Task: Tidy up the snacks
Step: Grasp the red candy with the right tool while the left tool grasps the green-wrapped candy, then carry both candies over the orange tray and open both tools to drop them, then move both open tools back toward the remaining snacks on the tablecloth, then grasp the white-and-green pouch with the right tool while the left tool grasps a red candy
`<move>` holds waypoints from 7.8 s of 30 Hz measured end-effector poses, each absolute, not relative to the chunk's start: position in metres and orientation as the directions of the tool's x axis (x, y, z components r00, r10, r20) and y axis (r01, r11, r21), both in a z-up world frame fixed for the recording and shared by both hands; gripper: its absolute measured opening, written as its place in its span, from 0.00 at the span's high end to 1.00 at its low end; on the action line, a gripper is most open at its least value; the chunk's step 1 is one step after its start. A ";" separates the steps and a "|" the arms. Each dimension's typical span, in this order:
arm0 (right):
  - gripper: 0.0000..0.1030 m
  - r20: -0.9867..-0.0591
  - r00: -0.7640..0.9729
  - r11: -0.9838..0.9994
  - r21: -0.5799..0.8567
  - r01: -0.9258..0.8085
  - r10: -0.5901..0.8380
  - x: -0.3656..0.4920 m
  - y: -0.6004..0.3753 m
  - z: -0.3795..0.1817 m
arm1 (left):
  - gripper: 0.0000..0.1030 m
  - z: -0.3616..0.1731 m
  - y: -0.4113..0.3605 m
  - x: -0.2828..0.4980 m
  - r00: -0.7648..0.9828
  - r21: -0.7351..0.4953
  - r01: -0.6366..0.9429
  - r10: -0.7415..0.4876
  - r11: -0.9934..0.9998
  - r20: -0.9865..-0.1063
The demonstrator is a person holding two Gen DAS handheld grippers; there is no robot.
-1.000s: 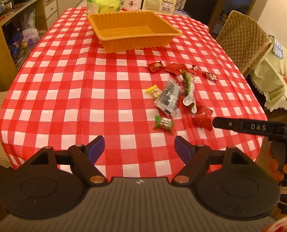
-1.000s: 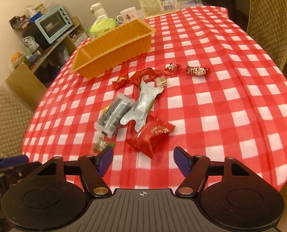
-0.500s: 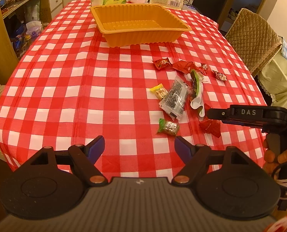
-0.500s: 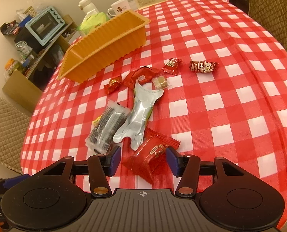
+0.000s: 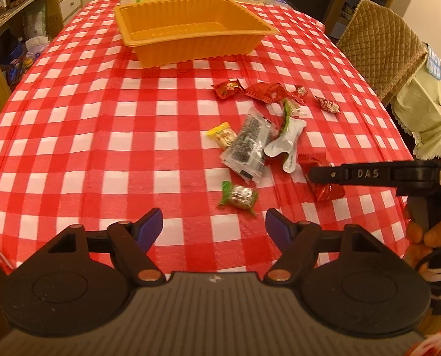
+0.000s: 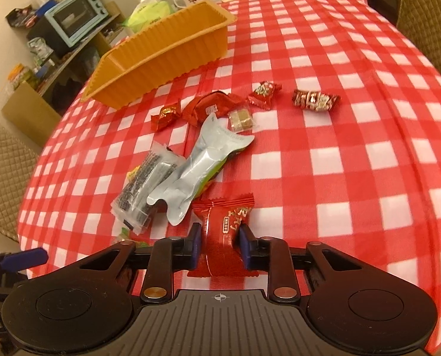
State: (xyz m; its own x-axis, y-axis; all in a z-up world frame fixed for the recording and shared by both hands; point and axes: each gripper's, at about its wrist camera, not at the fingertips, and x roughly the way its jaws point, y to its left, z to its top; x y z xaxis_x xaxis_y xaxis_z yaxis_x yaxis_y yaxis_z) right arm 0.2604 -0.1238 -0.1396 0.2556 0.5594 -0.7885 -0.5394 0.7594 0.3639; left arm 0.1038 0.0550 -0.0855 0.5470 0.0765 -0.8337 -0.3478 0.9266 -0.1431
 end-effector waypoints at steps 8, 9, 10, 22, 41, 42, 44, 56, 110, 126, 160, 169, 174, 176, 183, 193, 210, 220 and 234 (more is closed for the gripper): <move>0.74 -0.781 0.275 0.762 0.358 -0.540 0.561 0.269 -0.148 -0.130 | 0.43 -0.099 0.041 0.123 0.557 -0.137 -0.289 0.050 0.947 -0.829; 0.74 -0.781 0.277 0.765 0.358 -0.536 0.559 0.271 -0.152 -0.130 | 0.46 -0.101 0.039 0.125 0.558 -0.136 -0.283 0.047 0.949 -0.829; 0.74 -0.782 0.279 0.768 0.357 -0.532 0.557 0.273 -0.155 -0.129 | 0.49 -0.103 0.038 0.128 0.559 -0.136 -0.276 0.044 0.951 -0.828; 0.74 -0.789 0.290 0.790 0.359 -0.498 0.542 0.295 -0.188 -0.128 | 0.64 -0.120 0.025 0.156 0.539 -0.055 -0.237 0.084 0.970 -0.838; 0.74 -0.780 0.236 0.723 0.359 -0.590 0.579 0.333 -0.198 -0.127 | 0.79 -0.114 0.021 0.155 0.516 -0.037 -0.335 0.151 0.941 -0.843; 0.74 -0.779 0.232 0.716 0.358 -0.600 0.583 0.336 -0.198 -0.126 | 0.79 -0.110 0.022 0.154 0.523 -0.045 -0.346 0.153 0.937 -0.839; 0.74 -0.775 0.226 0.703 0.355 -0.617 0.590 0.343 -0.197 -0.124 | 0.79 -0.100 0.025 0.152 0.534 -0.045 -0.367 0.171 0.929 -0.828; 0.74 -0.704 0.247 0.627 0.350 -0.696 0.666 0.405 -0.155 -0.086 | 0.79 -0.041 0.102 0.180 0.604 -0.020 -0.428 0.269 0.904 -0.751; 0.74 -0.656 0.196 0.567 0.419 -0.710 0.729 0.489 0.058 -0.084 | 0.67 -0.069 0.241 0.365 0.601 -0.106 -0.358 0.142 0.928 -0.787; 0.31 -0.608 0.256 0.586 0.438 -0.682 0.751 0.485 0.037 -0.074 | 0.30 -0.047 0.234 0.328 0.635 -0.107 -0.360 0.160 0.927 -0.756; 0.23 -0.649 0.264 0.660 0.497 -0.563 0.714 0.360 -0.170 -0.073 | 0.12 -0.032 0.096 0.189 0.638 -0.132 -0.296 0.094 0.946 -0.764; 0.23 -0.694 0.205 0.669 0.505 -0.545 0.691 0.335 -0.174 -0.090 | 0.12 -0.049 0.082 0.170 0.602 -0.143 -0.307 0.075 0.941 -0.795; 0.23 -0.720 0.167 0.673 0.504 -0.541 0.674 0.322 -0.167 -0.102 | 0.12 -0.057 0.077 0.164 0.583 -0.143 -0.310 0.069 0.940 -0.810; 0.23 -0.727 0.151 0.672 0.507 -0.540 0.670 0.317 -0.164 -0.105 | 0.12 -0.060 0.075 0.161 0.579 -0.149 -0.310 0.062 0.939 -0.813; 0.23 -0.748 0.109 0.667 0.504 -0.549 0.655 0.306 -0.149 -0.116 | 0.12 -0.069 0.075 0.154 0.559 -0.158 -0.321 0.053 0.934 -0.827; 0.23 -0.768 0.097 0.671 0.482 -0.563 0.633 0.295 -0.123 -0.125 | 0.12 -0.080 0.081 0.150 0.537 -0.170 -0.325 0.034 0.930 -0.843; 0.46 -0.782 0.144 0.723 0.467 -0.509 0.607 0.305 -0.085 -0.137 | 0.12 -0.095 0.105 0.153 0.519 -0.174 -0.337 0.029 0.925 -0.855; 0.56 -0.796 0.181 0.773 0.463 -0.433 0.578 0.317 -0.075 -0.144 | 0.12 -0.098 0.114 0.162 0.526 -0.165 -0.313 0.026 0.935 -0.850; 0.70 -0.820 0.231 0.799 0.378 -0.468 0.523 0.312 -0.054 -0.143 | 0.13 -0.104 0.118 0.173 0.532 -0.151 -0.263 0.012 0.953 -0.847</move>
State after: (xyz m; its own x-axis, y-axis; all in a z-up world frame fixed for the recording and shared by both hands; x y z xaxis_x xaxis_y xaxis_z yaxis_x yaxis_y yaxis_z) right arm 0.3116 -0.0540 -0.1428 0.2306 0.5233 -0.8203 -0.4684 0.7987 0.3778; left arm 0.1729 0.1181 -0.1041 0.5316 0.0123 -0.8469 -0.2627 0.9530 -0.1511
